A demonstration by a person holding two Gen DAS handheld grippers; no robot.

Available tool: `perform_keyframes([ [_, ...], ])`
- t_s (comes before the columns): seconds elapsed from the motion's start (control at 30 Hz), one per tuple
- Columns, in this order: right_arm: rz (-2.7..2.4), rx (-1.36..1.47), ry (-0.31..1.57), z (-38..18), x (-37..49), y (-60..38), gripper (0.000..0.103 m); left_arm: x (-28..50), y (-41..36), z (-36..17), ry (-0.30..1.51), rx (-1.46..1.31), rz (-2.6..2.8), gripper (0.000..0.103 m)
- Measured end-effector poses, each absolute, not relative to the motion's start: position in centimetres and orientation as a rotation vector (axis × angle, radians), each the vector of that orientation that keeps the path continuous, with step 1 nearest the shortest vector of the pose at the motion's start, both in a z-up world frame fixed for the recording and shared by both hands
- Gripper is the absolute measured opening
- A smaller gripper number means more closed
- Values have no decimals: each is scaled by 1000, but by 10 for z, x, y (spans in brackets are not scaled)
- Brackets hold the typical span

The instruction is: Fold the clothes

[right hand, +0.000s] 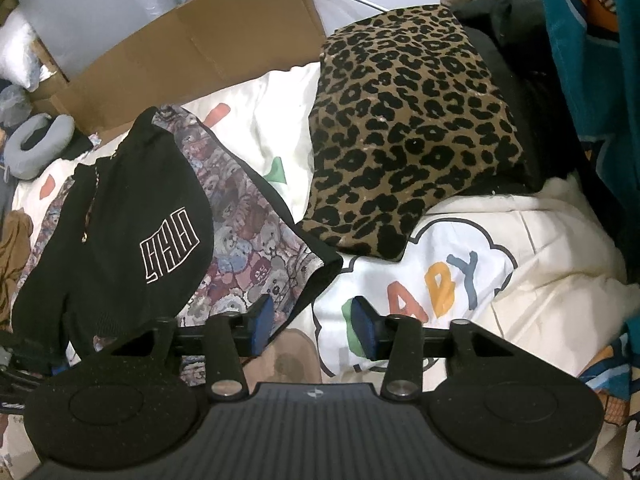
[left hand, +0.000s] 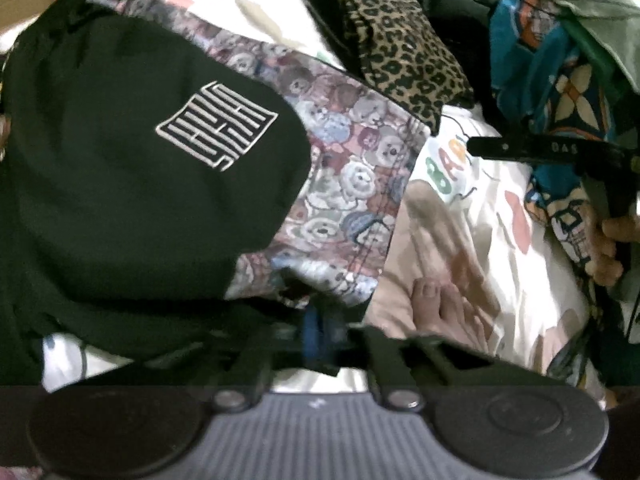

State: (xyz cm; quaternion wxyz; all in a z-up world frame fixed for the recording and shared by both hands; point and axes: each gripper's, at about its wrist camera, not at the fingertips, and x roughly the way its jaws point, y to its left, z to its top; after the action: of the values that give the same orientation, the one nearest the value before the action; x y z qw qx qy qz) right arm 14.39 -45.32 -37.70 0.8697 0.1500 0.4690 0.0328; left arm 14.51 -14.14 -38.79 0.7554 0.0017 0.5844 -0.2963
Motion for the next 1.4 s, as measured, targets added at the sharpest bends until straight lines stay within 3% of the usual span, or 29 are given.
perform_keyframes([
  [0.1,59,331,981,-379,145,-455,37,140,-135,-383,1250,-30,-659,0],
  [0.4,33,377,960,-382,150,-468,38,125,-119,-368,1217,-92,-656,0],
  [0.6,36,370,992,-393,158,-465,39,126,-121,-376,1217,-78,-625,35],
  [1.0,31,331,1038,-399,162,-454,40,141,-170,-414,1247,175,-607,58],
  [1.07,25,322,1044,-399,163,-453,40,140,-176,-424,1262,218,-583,55],
  [1.1,20,321,1046,-399,163,-453,40,139,-176,-427,1269,223,-579,46],
  [1.13,12,326,1045,-399,163,-454,40,137,-176,-429,1268,233,-575,26],
  [1.2,4,343,1038,-397,161,-457,40,135,-174,-429,1266,256,-567,13],
  [1.23,0,351,1035,-396,161,-458,40,134,-173,-429,1265,264,-564,9],
  [1.4,-6,358,1032,-393,155,-463,40,124,-157,-408,1240,195,-594,7],
])
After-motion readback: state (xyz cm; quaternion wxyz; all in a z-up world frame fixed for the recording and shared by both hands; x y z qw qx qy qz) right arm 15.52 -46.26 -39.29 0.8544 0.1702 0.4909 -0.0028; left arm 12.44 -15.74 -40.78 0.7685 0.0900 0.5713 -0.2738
